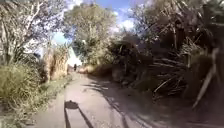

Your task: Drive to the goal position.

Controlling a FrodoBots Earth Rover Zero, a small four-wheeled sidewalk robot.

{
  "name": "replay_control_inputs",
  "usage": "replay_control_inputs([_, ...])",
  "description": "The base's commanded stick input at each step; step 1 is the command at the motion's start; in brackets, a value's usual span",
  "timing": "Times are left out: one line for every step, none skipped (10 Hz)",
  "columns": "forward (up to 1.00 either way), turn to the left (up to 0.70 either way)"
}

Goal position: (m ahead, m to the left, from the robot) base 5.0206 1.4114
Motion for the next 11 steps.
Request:
replay_control_inputs([0.7, 0.0])
replay_control_inputs([0.7, 0.0])
replay_control_inputs([0.7, 0.0])
replay_control_inputs([0.7, 0.0])
replay_control_inputs([0.7, 0.0])
replay_control_inputs([0.7, 0.0])
replay_control_inputs([0.7, 0.0])
replay_control_inputs([0.7, 0.0])
replay_control_inputs([0.7, 0.0])
replay_control_inputs([0.7, 0.0])
replay_control_inputs([0.7, 0.0])
